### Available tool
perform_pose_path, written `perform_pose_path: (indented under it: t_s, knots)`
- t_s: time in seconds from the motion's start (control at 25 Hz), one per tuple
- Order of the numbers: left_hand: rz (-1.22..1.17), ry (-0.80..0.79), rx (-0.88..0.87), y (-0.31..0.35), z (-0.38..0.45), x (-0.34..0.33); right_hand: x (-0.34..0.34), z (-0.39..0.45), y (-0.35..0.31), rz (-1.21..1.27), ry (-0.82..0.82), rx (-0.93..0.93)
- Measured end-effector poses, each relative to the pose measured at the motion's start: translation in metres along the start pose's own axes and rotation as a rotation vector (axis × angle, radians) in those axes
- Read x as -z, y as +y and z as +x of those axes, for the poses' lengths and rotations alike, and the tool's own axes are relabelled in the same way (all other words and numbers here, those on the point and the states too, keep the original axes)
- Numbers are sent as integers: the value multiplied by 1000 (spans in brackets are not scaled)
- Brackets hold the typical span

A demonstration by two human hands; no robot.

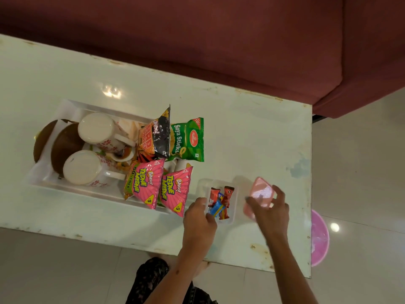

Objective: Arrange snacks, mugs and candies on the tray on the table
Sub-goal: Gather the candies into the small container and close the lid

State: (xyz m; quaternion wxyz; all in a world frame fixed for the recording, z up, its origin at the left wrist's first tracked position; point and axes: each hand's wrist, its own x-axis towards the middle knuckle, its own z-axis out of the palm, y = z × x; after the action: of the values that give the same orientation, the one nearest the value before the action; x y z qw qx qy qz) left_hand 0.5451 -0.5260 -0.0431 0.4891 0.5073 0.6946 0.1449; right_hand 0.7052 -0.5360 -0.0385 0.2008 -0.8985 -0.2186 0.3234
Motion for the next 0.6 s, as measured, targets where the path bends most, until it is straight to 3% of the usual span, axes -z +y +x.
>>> perform_pose_path:
  t_s: [0.16,0.4,0.6]
  knots:
    - [-88,-34,34,-16,-20,0,-28,-62,3,-109,-55,173]
    - [-197,-94,9,-27,-26,15,-53,-85,-1,-311,32,249]
    - [-208,-177,-22,-25,-23,19,-55,-79,-5,-366,-4,259]
